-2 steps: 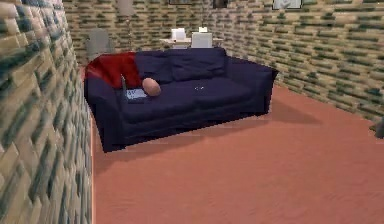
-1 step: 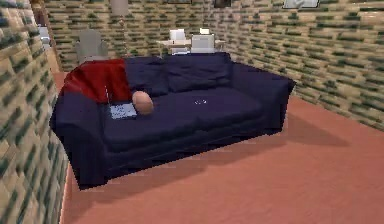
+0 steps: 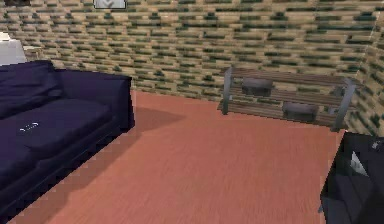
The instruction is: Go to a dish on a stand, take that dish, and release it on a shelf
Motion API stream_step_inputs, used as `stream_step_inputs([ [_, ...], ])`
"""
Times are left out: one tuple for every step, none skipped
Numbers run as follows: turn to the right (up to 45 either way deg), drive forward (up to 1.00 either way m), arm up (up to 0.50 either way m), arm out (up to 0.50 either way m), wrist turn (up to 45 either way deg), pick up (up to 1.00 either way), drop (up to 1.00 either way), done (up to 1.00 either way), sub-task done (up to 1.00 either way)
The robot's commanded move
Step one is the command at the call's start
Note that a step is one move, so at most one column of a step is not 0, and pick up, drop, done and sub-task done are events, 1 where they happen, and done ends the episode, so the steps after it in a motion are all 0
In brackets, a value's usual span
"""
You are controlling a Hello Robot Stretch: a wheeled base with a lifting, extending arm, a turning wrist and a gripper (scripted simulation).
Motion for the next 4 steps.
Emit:
stream_step_inputs([
  [18.0, 0.0, 0.0, 0.0, 0.0, 0.0, 0.0, 0.0, 0.0],
  [0.0, 1.0, 0.0, 0.0, 0.0, 0.0, 0.0, 0.0, 0.0],
  [6.0, 0.0, 0.0, 0.0, 0.0, 0.0, 0.0, 0.0, 0.0],
  [0.0, 0.65, 0.0, 0.0, 0.0, 0.0, 0.0, 0.0, 0.0],
])
